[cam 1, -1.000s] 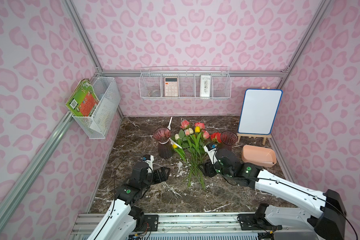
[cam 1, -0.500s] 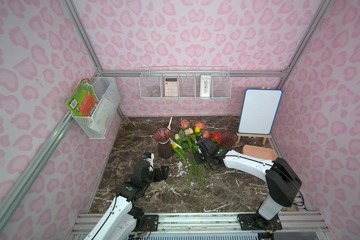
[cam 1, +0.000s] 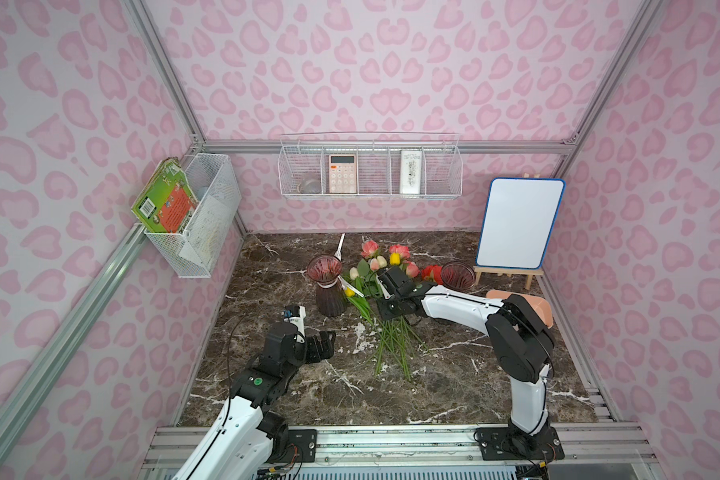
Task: Arrange the flowers in different vases according to their variety
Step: Pick up the flower at the center of the board.
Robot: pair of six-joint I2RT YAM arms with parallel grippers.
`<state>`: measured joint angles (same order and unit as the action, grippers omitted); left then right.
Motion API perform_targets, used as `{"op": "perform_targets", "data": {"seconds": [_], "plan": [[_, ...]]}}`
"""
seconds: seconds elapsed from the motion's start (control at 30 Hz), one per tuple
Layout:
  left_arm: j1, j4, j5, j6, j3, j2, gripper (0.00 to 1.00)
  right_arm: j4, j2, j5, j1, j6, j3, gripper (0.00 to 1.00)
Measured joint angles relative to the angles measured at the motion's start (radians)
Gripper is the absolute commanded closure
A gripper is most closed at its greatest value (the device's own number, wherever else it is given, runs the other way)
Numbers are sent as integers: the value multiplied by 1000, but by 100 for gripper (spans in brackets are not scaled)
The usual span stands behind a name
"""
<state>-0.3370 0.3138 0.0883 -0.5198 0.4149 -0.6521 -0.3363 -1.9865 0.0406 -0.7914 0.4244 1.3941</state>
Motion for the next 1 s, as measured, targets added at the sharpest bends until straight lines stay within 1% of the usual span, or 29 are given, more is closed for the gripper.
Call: {"op": "perform_targets", "data": {"seconds": [0.2,0.43,0.63,0.8,1.0], "plan": [[0,0,-1,2,0,-2,2,-7,-45,8,3,-3,21,73],[0,0,-3,2,0,-1,2,-7,-67,2,1,-6,24,85],[0,0,-2,2,0,7,2,0,-34,5,0,0,-10,100],[0,0,-2,2,0,16,2,25,27,19,0,1,-77,100],[0,0,-2,2,-3,54,2,90,163,33,0,1,-169,100]]}}
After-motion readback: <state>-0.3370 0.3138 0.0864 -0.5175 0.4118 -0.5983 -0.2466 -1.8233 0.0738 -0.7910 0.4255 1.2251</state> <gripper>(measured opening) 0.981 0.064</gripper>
